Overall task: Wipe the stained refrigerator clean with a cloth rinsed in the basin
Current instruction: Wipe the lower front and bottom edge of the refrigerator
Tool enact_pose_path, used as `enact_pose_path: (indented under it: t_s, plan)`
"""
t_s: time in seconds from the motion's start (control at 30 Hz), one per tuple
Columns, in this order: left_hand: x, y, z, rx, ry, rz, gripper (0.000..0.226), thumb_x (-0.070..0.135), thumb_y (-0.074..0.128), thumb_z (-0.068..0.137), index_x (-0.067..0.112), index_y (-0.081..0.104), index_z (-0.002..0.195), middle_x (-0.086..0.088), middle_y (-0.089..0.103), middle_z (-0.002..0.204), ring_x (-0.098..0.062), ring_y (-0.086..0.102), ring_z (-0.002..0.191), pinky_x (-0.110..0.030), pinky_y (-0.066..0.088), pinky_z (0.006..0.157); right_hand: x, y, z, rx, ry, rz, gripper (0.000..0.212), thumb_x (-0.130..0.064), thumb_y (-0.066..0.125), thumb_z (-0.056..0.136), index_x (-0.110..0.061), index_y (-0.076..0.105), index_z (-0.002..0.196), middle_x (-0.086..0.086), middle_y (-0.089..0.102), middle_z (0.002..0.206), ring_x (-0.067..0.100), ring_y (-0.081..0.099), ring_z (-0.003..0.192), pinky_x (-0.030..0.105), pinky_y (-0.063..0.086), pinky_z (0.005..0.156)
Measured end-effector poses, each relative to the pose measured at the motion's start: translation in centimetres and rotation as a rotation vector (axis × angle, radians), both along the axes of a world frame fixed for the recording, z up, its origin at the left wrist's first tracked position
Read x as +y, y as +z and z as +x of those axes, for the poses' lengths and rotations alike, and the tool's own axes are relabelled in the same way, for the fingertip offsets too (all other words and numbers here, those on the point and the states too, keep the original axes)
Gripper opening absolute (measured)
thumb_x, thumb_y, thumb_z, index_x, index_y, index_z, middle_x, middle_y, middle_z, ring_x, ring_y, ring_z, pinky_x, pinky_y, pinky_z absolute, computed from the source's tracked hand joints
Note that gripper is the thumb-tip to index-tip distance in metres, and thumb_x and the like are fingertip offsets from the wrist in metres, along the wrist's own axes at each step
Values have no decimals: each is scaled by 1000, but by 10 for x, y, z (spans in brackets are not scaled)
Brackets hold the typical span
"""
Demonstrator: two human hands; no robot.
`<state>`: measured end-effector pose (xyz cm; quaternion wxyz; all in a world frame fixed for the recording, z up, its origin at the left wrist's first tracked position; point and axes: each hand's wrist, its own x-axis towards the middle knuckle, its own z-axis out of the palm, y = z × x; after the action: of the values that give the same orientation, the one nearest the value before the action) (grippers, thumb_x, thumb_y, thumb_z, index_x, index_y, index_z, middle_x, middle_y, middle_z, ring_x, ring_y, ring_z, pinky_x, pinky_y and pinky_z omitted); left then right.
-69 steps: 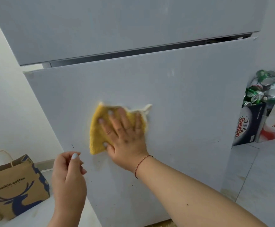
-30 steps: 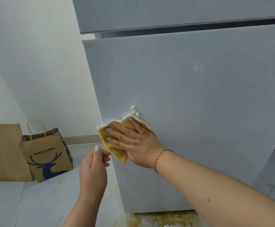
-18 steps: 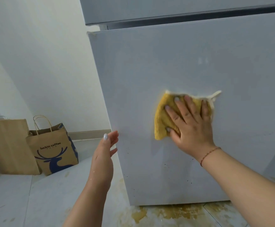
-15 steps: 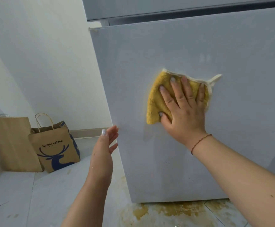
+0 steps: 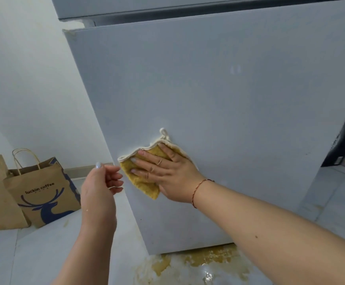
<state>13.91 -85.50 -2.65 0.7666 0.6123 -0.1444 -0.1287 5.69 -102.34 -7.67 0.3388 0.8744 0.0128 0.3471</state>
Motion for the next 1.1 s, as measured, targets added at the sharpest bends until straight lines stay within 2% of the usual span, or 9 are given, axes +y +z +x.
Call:
enact_pose_path:
  t_s: [0.27,0.4,0.5,0.63,0.73,0.8,0.9,0.97,1.1]
  plan:
    - [-49,-23,-38,-65,-245,139,41,23,34,104,6,59,77,-10,55,67,-22,49,58,-32,43,59,-83,-18,-118,-270,-188,35,50,-43,55,92,-36,45,141,-8,39,150,18,35,140,52,23,114]
    - [-62,-31,-71,-151,-369,191,41,22,35,104,4,61,79,-9,57,66,-22,51,59,-34,43,61,-120,-21,-163,-394,-322,179,64,-51,51,92,-32,28,149,1,23,153,25,17,147,62,22,111]
    - [-67,-34,-84,-174,-412,228,41,22,35,104,2,62,80,-10,57,67,-23,52,61,-36,43,63,-141,-28,-191,-554,-492,405,71,-58,34,96,-28,5,153,8,12,154,33,11,145,61,18,113]
    - [-69,-36,-88,-188,-421,260,40,23,36,104,2,62,81,-10,57,68,-24,51,62,-37,43,64,-135,-39,-194,-775,-660,842,79,-62,20,94,-13,2,153,19,6,158,36,9,146,54,14,117]
    - [-70,-37,-87,-190,-405,267,40,23,36,103,2,62,81,-11,57,68,-25,51,63,-36,43,64,-113,-37,-162,-1000,-683,1211,88,-62,18,88,-3,0,152,25,2,158,37,5,146,49,9,119]
    - [-69,-38,-86,-186,-392,267,40,23,36,104,2,62,80,-12,57,69,-26,50,63,-36,43,64,-92,-38,-137,-1043,-681,1358,90,-59,16,84,1,-1,149,28,1,156,39,3,146,46,5,120]
    - [-67,-40,-86,-178,-394,261,40,21,36,103,-1,61,81,-14,56,68,-27,49,62,-37,42,63,-56,-53,-110,-869,-594,1171,88,-57,30,89,-4,-1,152,26,1,157,42,3,145,57,11,116]
    - [-66,-41,-86,-174,-398,258,40,20,37,103,-3,62,82,-15,56,68,-27,49,61,-39,41,63,-47,-60,-109,-705,-532,1032,87,-58,35,89,-14,-6,152,18,-4,158,39,-3,146,60,6,115]
    - [-70,-45,-86,-158,-405,261,41,20,37,103,-3,62,81,-16,56,66,-28,48,61,-39,41,62,-73,-45,-136,-567,-475,769,87,-57,48,85,-18,8,152,14,5,157,39,2,146,65,7,112]
